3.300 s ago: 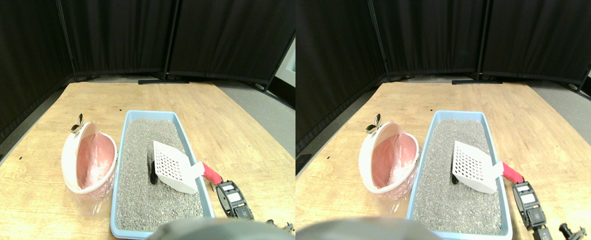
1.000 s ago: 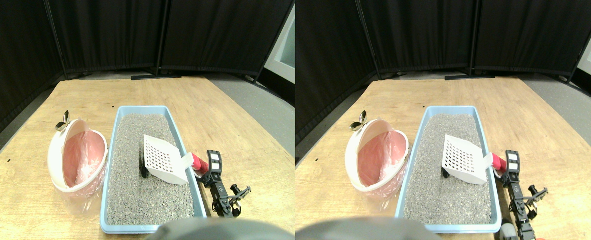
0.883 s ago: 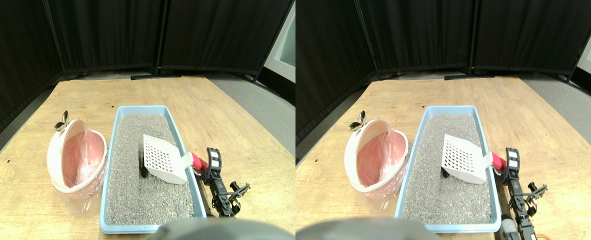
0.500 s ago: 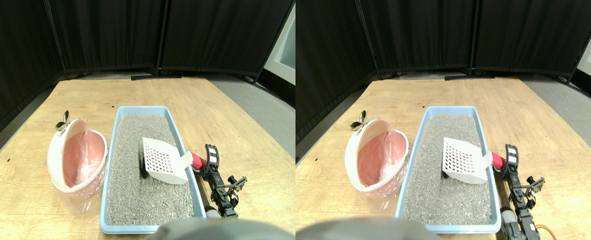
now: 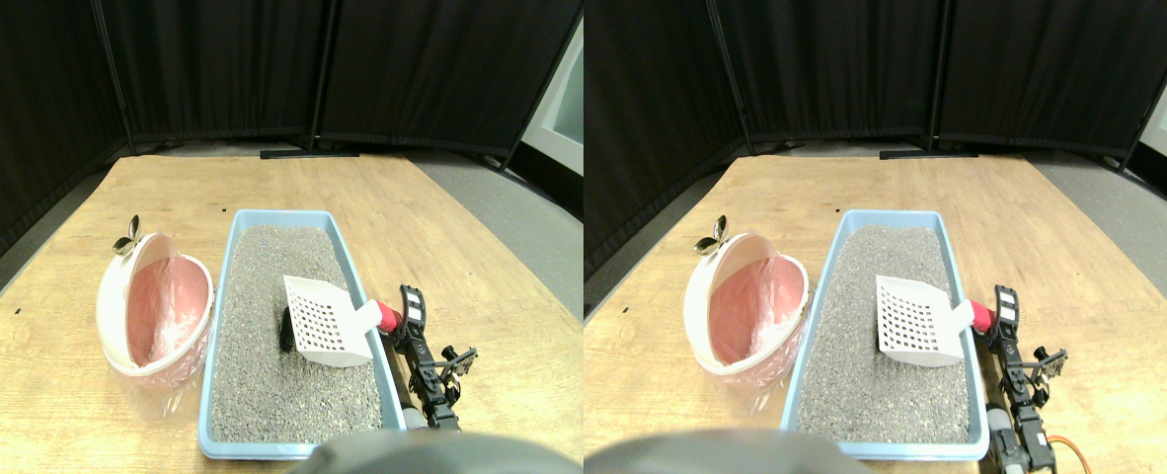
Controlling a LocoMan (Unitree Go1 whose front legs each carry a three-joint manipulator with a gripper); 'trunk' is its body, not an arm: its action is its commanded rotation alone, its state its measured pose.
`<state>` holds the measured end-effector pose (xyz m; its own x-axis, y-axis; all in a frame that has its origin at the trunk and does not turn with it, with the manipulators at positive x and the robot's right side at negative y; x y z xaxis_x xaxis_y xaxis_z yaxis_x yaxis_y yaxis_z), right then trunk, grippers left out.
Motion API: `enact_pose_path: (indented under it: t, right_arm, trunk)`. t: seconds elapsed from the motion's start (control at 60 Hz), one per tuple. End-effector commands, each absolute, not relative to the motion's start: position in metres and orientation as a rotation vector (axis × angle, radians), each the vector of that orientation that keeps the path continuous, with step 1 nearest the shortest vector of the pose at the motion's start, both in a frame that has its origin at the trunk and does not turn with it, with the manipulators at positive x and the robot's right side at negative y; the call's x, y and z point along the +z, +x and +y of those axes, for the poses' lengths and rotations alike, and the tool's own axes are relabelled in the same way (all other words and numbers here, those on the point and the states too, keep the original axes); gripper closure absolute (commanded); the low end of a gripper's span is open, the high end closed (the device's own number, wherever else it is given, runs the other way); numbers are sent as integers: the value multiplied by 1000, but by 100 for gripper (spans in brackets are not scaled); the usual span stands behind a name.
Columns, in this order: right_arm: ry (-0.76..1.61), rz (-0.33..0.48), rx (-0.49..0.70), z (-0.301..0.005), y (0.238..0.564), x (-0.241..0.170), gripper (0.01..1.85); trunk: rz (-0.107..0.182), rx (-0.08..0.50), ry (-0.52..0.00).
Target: Scoop (unimanual)
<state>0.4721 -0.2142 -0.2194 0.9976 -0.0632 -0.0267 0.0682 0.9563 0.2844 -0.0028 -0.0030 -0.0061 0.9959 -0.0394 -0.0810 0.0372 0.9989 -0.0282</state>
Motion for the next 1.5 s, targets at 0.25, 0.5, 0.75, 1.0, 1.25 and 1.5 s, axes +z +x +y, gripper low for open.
enact_pose_path:
  t: [0.25,0.5,0.75,1.0,1.25,1.5]
  right_arm:
    - [303,-74,-35,-211,476,-214,180]
    - [243,-91,-19,-216,467,-203,180]
    - [152,-118,41,-222,459,-184,180]
    - [53,-231,106,-220,450,-158,180]
    - [-40,-292,122,-221,452,-129,180]
    - [-125,-303,171,-225,462,-100,180]
  trunk:
    - [89,-23,-44]
    - [88,-25,-46]
    - [83,-22,-56]
    - [81,-8,-74]
    - [84,-2,-84]
    - [93,12,-108]
